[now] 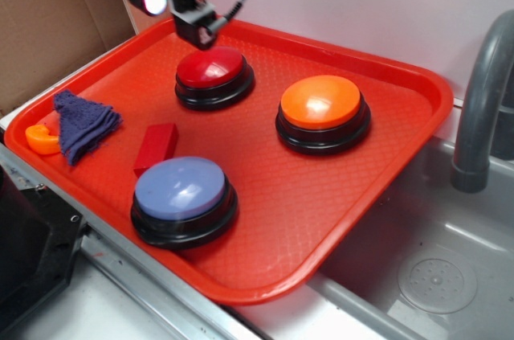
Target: Push the red button.
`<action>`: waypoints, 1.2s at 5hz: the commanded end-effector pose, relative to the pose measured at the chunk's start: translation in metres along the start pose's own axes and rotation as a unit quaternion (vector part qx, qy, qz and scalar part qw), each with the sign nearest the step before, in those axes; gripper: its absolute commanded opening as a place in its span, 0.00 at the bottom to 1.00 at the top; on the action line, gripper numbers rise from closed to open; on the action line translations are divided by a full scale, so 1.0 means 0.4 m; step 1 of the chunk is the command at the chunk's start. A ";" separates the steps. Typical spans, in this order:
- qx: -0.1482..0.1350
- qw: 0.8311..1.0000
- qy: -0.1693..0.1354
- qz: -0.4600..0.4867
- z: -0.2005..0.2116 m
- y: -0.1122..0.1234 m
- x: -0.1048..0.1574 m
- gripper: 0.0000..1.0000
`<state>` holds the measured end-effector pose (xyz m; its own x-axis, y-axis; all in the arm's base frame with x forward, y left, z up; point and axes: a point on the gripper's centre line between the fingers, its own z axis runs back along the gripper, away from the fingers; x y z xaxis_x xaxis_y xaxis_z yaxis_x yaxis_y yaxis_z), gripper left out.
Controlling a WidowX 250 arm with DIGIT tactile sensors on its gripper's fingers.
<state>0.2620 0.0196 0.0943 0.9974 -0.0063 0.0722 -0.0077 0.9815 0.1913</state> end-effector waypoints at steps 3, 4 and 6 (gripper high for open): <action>-0.028 0.999 -0.013 0.035 -0.110 0.041 0.057 1.00; -0.026 0.999 -0.013 0.037 -0.095 0.041 0.051 1.00; -0.062 0.996 -0.030 0.057 -0.009 0.076 0.057 1.00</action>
<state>0.2732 0.0458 0.0745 0.9929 0.0988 0.0664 -0.1025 0.9933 0.0541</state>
